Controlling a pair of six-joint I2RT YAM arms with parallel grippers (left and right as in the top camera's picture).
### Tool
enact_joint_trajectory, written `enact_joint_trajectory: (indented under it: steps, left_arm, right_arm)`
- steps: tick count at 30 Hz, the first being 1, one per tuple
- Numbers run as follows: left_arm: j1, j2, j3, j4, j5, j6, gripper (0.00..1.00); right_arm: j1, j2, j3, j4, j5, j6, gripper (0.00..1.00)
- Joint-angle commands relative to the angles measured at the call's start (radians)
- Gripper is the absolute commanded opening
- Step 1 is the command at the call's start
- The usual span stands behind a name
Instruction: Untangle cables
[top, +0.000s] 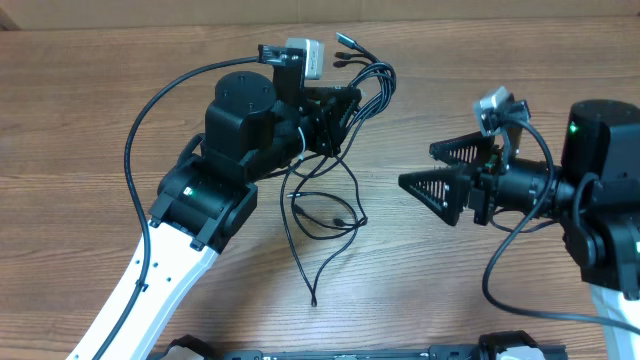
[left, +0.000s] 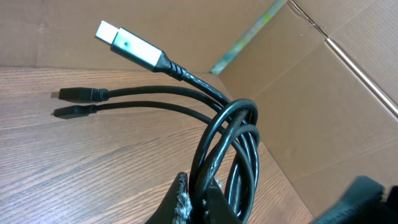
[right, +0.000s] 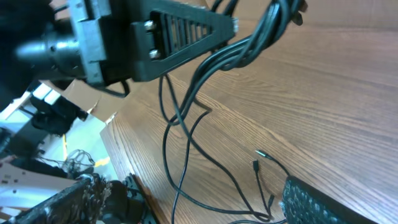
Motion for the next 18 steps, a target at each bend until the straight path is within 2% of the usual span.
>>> enact_joint_trajectory:
  steps: [1,4,11,18]
  left_arm:
    - [-0.003,-0.005,0.009,0.008,0.05,-0.004,0.04]
    - [-0.003,-0.005,0.01,0.005,0.123,0.03,0.04]
    - [-0.003,-0.005,0.009,-0.003,0.204,0.029,0.04]
    - [-0.025,-0.005,0.009,-0.003,0.268,-0.025,0.04]
  right_arm:
    - [0.005,0.032,0.014,0.01,0.003,0.044,0.86]
    - [0.005,0.053,0.014,0.02,0.002,0.044,0.81]
    - [0.005,0.062,0.014,0.096,-0.075,0.044,0.7]
    - [0.005,0.062,0.014,0.146,-0.151,0.045,0.7]
